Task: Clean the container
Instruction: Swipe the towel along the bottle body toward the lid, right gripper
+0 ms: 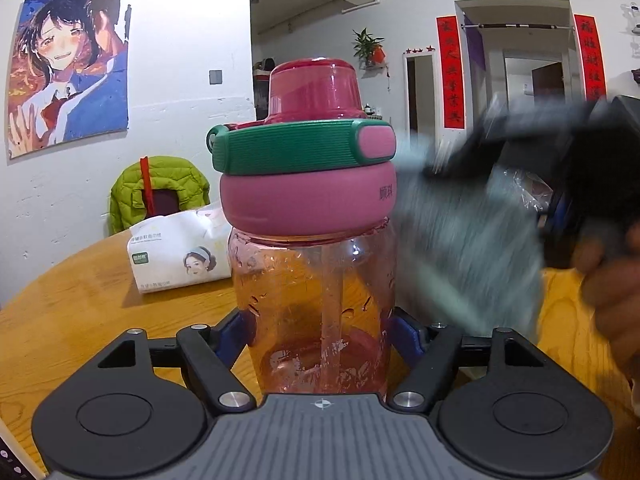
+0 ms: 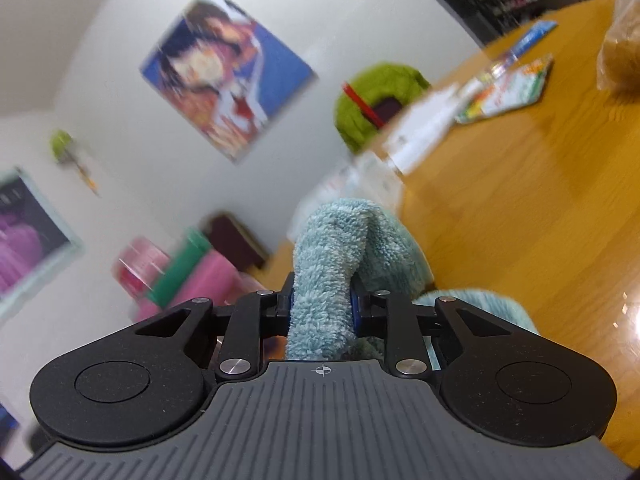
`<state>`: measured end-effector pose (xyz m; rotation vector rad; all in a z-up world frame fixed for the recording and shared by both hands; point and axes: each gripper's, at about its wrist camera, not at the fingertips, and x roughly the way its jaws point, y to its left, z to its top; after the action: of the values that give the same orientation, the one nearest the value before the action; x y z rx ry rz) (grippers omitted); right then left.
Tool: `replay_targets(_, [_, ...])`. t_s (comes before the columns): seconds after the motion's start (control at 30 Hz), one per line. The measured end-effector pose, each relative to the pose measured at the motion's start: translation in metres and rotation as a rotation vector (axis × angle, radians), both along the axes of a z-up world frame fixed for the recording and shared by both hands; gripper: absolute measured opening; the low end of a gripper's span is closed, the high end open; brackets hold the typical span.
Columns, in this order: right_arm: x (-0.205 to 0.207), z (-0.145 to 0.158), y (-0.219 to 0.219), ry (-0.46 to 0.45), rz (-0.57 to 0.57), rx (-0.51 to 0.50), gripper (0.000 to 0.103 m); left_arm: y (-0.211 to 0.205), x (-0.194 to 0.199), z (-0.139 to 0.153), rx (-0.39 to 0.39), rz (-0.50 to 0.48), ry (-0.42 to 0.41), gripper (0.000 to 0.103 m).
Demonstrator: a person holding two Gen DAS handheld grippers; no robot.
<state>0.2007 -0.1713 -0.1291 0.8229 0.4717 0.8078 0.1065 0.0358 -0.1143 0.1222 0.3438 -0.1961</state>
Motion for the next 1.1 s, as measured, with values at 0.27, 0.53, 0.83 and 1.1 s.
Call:
replay_targets(0.27, [0.017,-0.027,-0.006,0.153,0.151,0.335,0.024,0.000,0.005,-0.001,0.010,-0.002,-0.004,0.072])
replay_targets(0.53, [0.030,-0.038,0.014,0.298,0.083,-0.043,0.027,-0.002,0.006,-0.002,0.031,0.002,-0.006,0.072])
replay_targets(0.83, [0.016,-0.015,-0.006,0.056,0.145,0.250,0.025,-0.002,0.006,-0.003,0.033,0.004,-0.008,0.072])
replay_targets(1.1, [0.032,-0.035,0.014,0.240,0.093,-0.091,0.028,-0.002,0.005,-0.002,0.039,0.012,-0.003,0.073])
